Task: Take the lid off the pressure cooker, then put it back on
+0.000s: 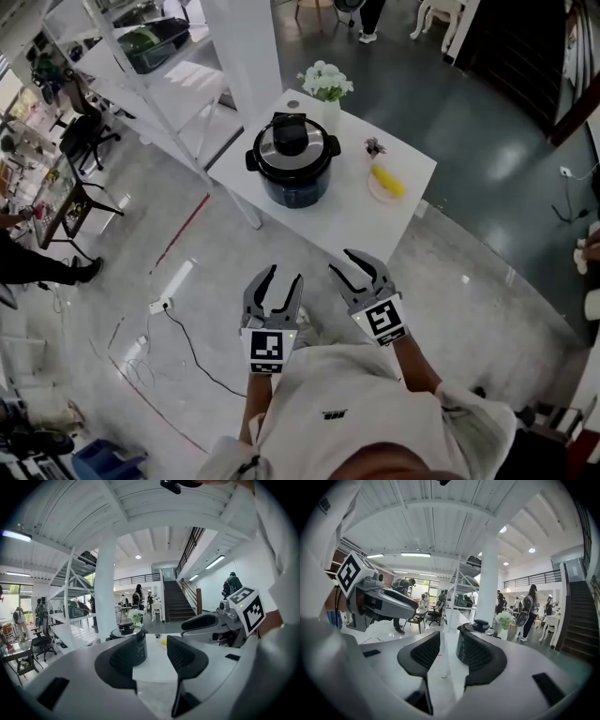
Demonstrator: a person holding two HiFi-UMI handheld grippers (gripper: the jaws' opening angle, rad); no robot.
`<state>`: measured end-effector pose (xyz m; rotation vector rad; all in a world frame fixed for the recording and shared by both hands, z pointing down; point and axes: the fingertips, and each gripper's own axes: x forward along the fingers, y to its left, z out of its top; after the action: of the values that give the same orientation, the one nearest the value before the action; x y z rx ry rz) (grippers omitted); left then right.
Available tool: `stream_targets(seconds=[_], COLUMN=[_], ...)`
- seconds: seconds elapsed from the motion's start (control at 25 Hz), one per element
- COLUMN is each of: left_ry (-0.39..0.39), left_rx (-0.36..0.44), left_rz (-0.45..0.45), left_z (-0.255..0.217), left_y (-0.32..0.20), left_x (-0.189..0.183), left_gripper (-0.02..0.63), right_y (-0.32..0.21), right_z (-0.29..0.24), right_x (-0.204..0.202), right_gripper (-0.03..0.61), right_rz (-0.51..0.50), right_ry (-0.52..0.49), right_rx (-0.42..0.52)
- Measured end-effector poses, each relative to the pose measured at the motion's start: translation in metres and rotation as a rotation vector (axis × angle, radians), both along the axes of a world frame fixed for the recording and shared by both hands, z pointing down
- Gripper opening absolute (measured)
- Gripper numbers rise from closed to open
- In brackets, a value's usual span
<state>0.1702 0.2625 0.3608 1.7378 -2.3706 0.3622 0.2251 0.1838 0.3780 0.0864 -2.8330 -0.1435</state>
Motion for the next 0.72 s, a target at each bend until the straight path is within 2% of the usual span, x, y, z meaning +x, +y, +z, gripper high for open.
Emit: stream_targets(seconds=[0.4,0.72], left_ry=[0.008,0.021], left_rx=[0.001,0.01], left_rz=[0.064,0.117], left_z=[0.002,0.006], left_y=[-0.012,-0.025], left_x=[-0.08,-0.123], left_gripper=[0.213,0.213], right_y=[-0.008,-0.018], right_z=[0.002,0.006], right_x=[-0.077,-0.118], right_gripper=[0.146,0.147], right_rz=[0.064,0.112], right_ry=[0.007,0.016], right_rx=[0.001,0.005])
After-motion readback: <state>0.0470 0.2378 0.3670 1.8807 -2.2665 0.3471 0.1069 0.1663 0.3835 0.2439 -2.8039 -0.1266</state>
